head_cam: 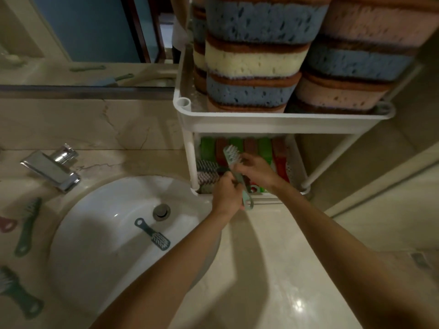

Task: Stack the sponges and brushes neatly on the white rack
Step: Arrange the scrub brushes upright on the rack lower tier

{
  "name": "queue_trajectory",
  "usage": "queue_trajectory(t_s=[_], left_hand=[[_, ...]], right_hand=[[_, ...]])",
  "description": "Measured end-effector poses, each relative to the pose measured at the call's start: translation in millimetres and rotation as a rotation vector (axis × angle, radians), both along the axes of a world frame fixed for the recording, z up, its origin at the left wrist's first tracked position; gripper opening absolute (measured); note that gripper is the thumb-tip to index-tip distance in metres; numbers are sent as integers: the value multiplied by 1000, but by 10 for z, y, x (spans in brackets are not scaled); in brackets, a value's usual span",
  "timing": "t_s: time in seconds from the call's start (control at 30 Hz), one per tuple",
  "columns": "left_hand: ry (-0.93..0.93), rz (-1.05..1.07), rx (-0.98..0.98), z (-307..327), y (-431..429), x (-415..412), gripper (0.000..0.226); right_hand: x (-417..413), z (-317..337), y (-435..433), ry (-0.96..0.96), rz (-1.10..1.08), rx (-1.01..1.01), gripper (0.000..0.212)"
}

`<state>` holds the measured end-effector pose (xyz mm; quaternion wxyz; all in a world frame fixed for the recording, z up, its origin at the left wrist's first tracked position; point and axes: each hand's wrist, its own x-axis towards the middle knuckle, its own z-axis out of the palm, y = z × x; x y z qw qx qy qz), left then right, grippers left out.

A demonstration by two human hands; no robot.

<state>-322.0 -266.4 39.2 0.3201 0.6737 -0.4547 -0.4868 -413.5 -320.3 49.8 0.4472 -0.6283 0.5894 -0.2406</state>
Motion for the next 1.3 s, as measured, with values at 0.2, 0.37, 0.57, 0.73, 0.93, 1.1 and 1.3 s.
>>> queue_trajectory(t_s=[0.2, 0.37, 0.57, 0.73, 0.93, 1.1, 1.3], left_hand=[[-54, -88, -47, 32, -10, -22, 17], [-344, -30, -148, 21, 8, 243, 23], [-614, -238, -229, 21, -147, 331, 37], [-918, -538, -100, -69, -421, 351, 52], [-1140, -634, -45, -61, -467, 331, 42], [-1236, -687, 33, -100, -455, 294, 51], [-1246, -701, 69, -124, -467, 292, 57]], right_hand=[[-349, 120, -114, 296, -22, 31, 49], [-300, -53, -24, 592, 295, -110, 43], [-254, -210, 145, 636, 383, -100, 47], [-314, -240, 197, 601, 340, -117, 39], [-286, -285, 247, 498, 303, -180, 33], [-278, -334, 229, 446, 227, -136, 34], [-325, -337, 243, 400, 211, -74, 31]])
